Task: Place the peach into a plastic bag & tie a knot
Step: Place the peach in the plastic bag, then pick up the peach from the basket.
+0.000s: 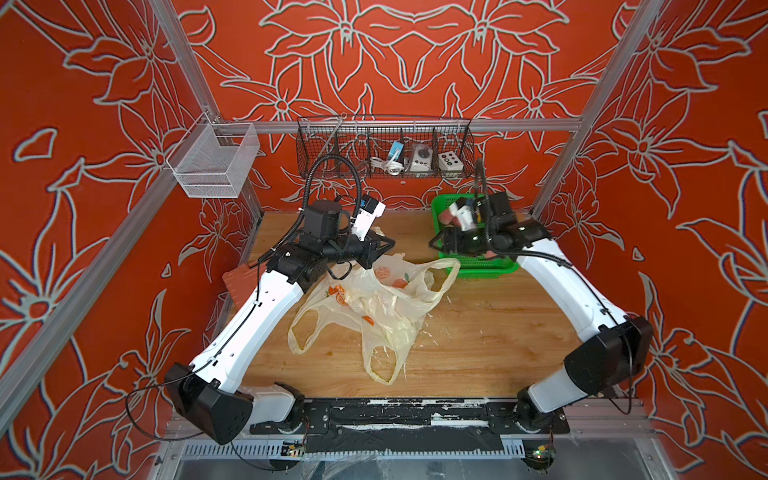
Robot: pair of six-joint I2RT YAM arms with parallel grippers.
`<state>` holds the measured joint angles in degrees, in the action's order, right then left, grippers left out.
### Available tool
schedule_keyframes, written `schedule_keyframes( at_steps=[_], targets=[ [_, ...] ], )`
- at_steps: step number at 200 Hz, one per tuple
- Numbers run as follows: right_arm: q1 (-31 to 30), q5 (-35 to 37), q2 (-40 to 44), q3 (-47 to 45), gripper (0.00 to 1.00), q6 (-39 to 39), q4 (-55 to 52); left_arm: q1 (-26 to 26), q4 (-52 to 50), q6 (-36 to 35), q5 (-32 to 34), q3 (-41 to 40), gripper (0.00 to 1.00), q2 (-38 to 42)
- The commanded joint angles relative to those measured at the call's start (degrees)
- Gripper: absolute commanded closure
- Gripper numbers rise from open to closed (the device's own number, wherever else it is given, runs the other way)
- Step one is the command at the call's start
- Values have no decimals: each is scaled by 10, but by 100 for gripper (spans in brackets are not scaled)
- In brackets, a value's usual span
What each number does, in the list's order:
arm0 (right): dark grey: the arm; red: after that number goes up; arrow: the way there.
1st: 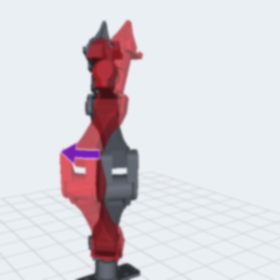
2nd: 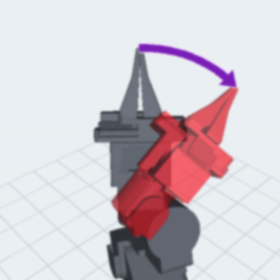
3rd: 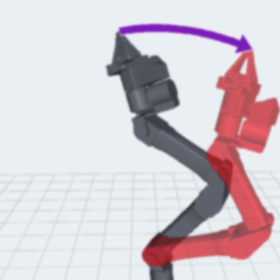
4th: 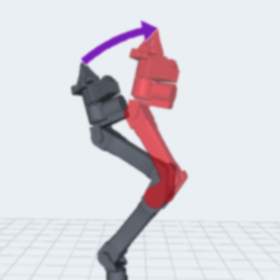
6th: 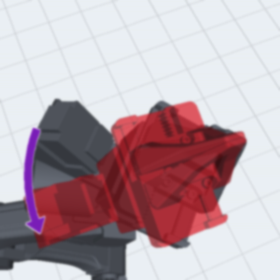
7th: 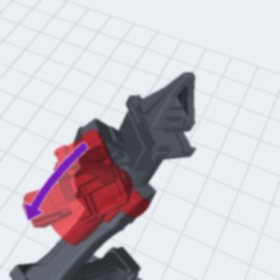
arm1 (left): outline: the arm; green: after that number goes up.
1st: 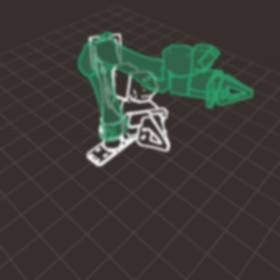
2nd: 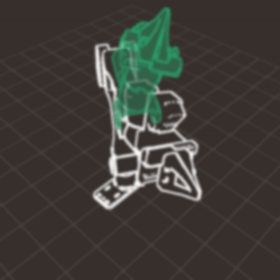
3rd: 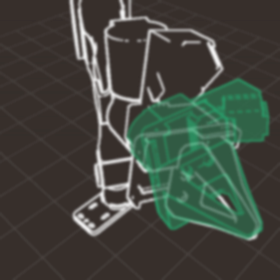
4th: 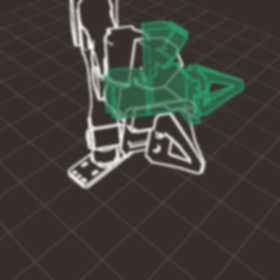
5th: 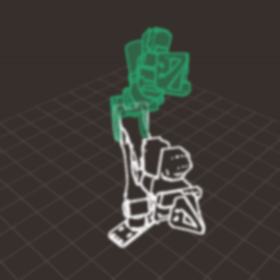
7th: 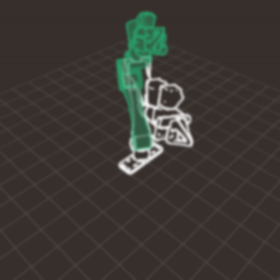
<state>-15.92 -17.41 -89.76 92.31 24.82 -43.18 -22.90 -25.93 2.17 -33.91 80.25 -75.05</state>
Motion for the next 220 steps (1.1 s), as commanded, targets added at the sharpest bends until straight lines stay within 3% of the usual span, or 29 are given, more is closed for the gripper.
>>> schedule_keyframes(
  at_steps=[1, 35, 68, 125, 137, 185, 220],
  targets=[
    [35, 273, -62, 3, 22, 5, -23, -6, 27, 13, -10, -6, 100, 13],
    [88, 282, -204, 93, 18, 9, -35, -30, -20, -28, 0, 10, 100, 5],
    [100, 288, -302, 148, 16, -10, -45, -32, -31, -38, 4, 3, 100, 13],
    [111, 289, -408, 215, 17, -22, -59, -31, -33, -43, 0, -4, 100, 16],
    [111, 293, -413, 213, 22, -28, -44, -31, -36, -45, -2, -5, 100, 17],
    [110, 330, -383, 176, 54, -43, -17, -31, -41, -51, 0, -6, 100, 22],
    [107, 306, -315, 122, 65, -38, 7, -31, -41, -53, -2, -4, 100, 23]
  ],
)
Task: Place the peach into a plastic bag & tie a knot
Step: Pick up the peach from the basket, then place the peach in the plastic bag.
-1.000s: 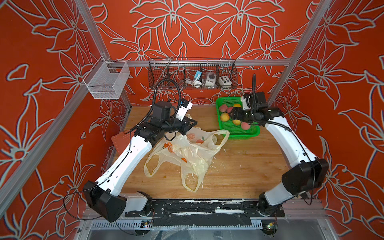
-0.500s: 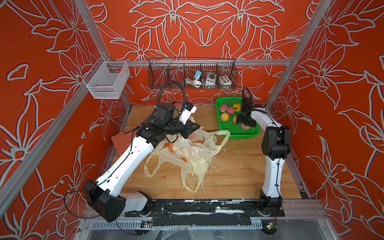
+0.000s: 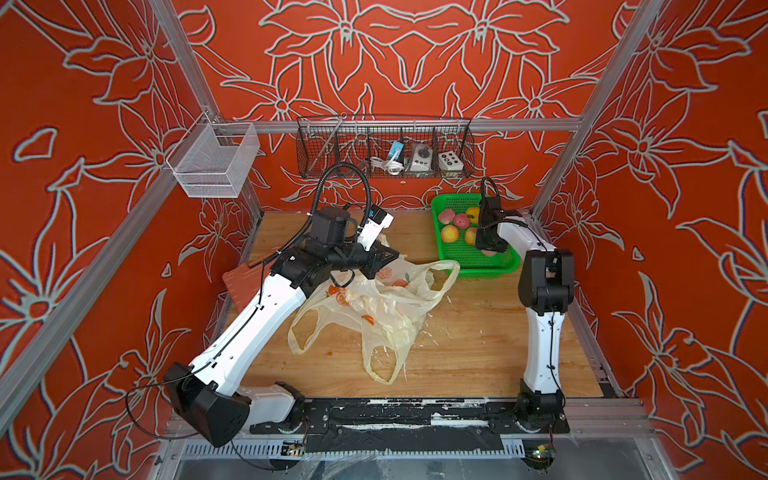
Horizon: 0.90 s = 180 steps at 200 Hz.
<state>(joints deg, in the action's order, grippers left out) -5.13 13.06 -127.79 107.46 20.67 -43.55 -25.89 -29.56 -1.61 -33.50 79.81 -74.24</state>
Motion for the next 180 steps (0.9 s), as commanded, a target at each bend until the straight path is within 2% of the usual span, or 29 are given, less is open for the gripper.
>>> schedule_keyframes(
  at_steps=[1, 53, 99, 122, 151, 164, 180],
  targets=[
    [-1, 0, 68, -30, 65, 4, 11, -2, -5, -15, -6, 1, 100, 15],
    [-34, -114, 212, -106, 70, 9, 7, -1, -1, -16, -6, 2, 100, 11],
    [-150, -248, 391, -161, 72, -23, -43, 0, -8, -24, -14, 26, 100, 1],
    [-210, -383, 453, -207, 73, 18, -18, 0, -5, -20, -34, 40, 100, -5],
    [-306, -468, 430, -231, 73, 69, 43, 0, 1, -10, -70, 55, 100, -6],
    [-324, -497, 395, -240, 73, 101, 94, -1, 16, 0, -84, 47, 100, 1],
    [-336, -520, 348, -232, 73, 105, 115, 0, 34, 6, -91, 32, 100, 11]
  ],
)
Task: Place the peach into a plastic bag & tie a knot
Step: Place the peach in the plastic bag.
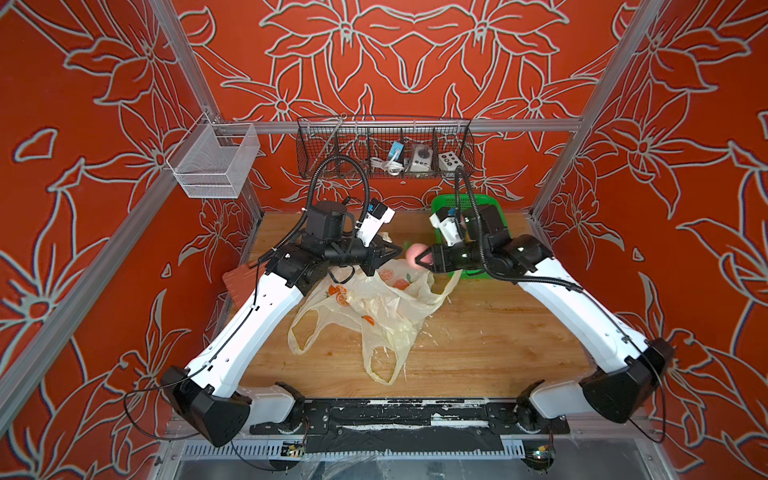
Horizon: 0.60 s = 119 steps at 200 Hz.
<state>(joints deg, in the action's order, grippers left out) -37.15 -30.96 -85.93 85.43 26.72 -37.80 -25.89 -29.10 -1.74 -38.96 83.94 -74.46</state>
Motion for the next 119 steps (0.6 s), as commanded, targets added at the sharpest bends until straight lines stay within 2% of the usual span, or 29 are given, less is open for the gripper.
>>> schedule_keyframes(
  at_steps=[1, 16, 19, 32, 42, 55, 69, 94, 100, 119],
  targets=[
    [-16, -82, -73, -11, 73, 44, 58, 0, 29, 7, -37, -9, 100, 14],
    [-17, -108, -98, -9, 63, 35, 57, 0, 23, -1, -34, -10, 100, 15],
    [-17, -110, -100, -7, 58, 31, 51, 0, 21, -4, -32, -10, 100, 15],
    [-14, -115, -99, 7, 24, 5, 23, 0, 17, -12, -24, -11, 100, 17],
    [-2, -116, -93, 27, 14, -12, -15, 0, 15, -16, -18, -13, 100, 19],
    [34, -126, -68, 26, 12, -2, -18, 0, 15, -18, -6, -17, 100, 22],
    [86, -125, -34, 11, 14, 15, -3, 0, 16, -15, 26, -25, 100, 25],
    [192, -66, -35, 20, 24, 20, -22, 3, 18, -12, 77, -40, 100, 28],
    [212, -18, -47, 30, 26, 21, -34, 3, 22, -11, 75, -44, 100, 29],
    [247, 234, -96, 62, 21, 17, -63, 3, 35, -4, 47, -49, 100, 32]
  ],
)
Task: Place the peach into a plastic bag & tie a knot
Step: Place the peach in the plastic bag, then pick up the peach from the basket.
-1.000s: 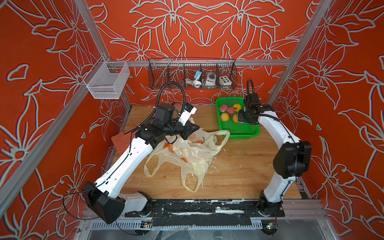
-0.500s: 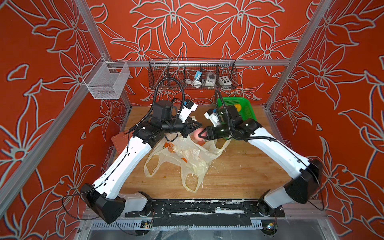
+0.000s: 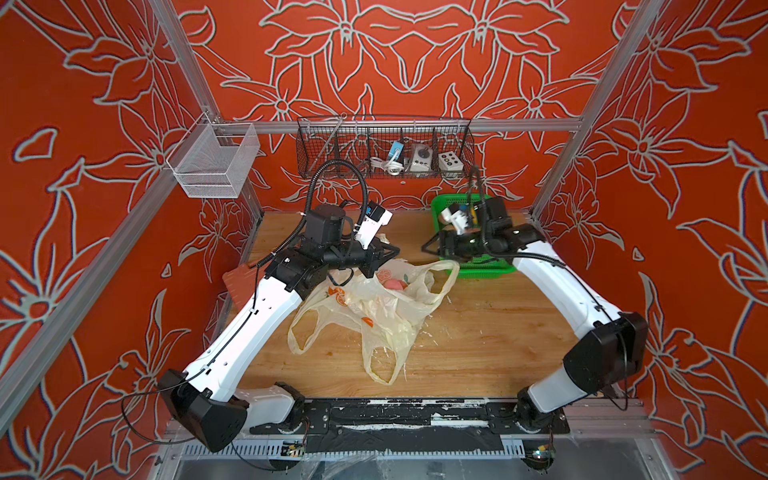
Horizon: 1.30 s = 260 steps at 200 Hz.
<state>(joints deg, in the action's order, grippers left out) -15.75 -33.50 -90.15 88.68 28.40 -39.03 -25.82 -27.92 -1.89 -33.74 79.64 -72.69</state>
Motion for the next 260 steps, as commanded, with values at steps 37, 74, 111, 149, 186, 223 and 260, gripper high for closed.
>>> schedule_keyframes(
  at_steps=[37, 74, 111, 149, 186, 223, 260],
  targets=[
    [70, 423, -234, 160, 12, -19, -63, -3, 17, -5, -36, -4, 100, 17],
    [77, 428, -372, 282, 7, -48, -60, -5, 10, -11, -37, -13, 100, 17],
    [81, 408, -487, 401, 9, -51, -90, -6, 2, -18, -33, -8, 100, 11],
    [91, 386, -535, 460, 31, -50, -111, -6, -5, -21, -32, -5, 100, 10],
    [86, 374, -435, 375, 54, -50, -89, -5, -5, -24, -15, -6, 100, 15],
    [60, 311, -226, 176, 63, -24, -25, -4, 3, -21, -12, 2, 100, 15],
    [-45, 184, -10, 23, 68, -53, -14, -4, 2, -27, -23, 6, 100, 17]
  ],
)
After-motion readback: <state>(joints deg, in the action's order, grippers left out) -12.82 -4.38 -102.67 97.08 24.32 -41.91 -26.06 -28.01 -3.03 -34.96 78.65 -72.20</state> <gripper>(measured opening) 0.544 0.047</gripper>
